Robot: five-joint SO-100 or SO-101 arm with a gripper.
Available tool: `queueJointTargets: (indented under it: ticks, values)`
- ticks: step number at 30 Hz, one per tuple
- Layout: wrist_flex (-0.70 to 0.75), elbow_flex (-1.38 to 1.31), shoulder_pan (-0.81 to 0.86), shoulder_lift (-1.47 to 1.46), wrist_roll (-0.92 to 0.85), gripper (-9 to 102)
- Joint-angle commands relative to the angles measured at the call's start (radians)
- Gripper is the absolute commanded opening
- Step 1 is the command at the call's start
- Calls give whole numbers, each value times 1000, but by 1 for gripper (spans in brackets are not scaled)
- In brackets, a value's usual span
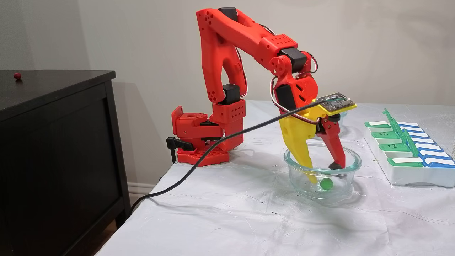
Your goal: Sort medicines into box.
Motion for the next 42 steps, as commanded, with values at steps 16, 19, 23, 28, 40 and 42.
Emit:
queueJointTargets:
  ticks: [16, 19, 23, 28, 40, 42]
  values:
    - [-110, 18, -32, -58, -9, 21]
    - [-110, 18, -35, -63, -14, 21]
    - [-110, 20, -35, -64, -18, 18]
    - [-103, 21, -40, -69, -26, 18]
    - [15, -12, -54, -57, -43, 19]
    - [20, -17, -54, -60, -43, 19]
